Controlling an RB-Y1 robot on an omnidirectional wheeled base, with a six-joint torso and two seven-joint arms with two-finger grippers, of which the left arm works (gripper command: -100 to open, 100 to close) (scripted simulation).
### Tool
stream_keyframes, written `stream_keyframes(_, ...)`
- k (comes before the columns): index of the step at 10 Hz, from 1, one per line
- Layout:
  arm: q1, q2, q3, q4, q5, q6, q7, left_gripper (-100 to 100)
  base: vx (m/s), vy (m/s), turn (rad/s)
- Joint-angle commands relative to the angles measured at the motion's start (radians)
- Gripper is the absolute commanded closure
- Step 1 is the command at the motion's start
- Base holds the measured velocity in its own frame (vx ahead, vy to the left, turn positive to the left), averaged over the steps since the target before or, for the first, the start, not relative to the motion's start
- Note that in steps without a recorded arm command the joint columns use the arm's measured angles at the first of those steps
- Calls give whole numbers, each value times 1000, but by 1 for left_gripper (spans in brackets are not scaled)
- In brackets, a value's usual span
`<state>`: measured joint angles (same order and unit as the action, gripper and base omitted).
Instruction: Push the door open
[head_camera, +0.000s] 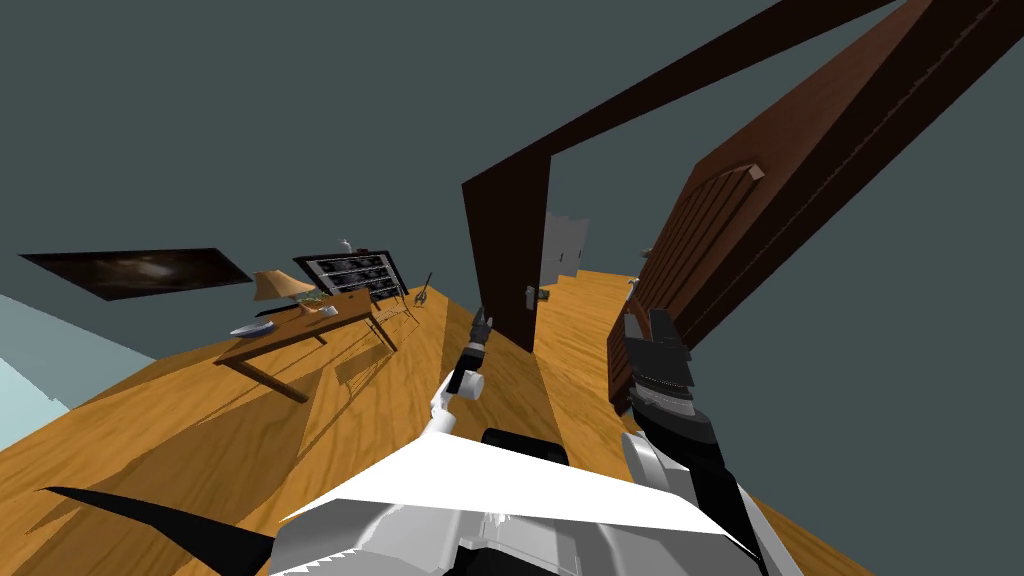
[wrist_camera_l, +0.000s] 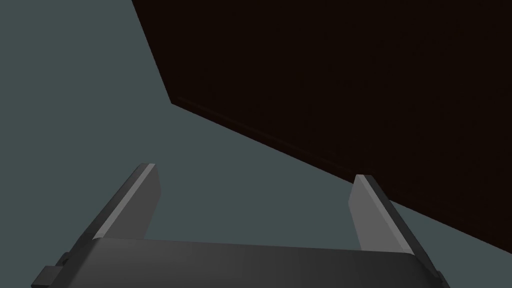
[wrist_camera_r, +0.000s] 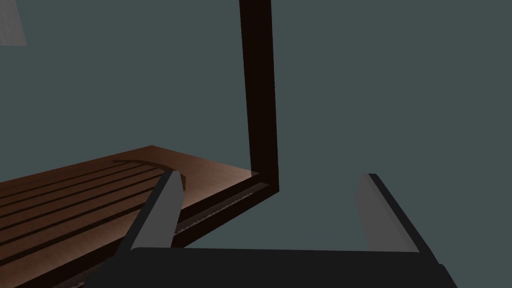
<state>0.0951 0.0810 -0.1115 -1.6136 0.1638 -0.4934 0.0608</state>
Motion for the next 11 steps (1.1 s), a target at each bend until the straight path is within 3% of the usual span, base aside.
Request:
stream_keyframes(1,-28,1,-6,44,3,3,-9,-100,92,50,-52)
stream_keyframes(11,-192,-5,-48,314,21,17,-58,-100,92,51,-62)
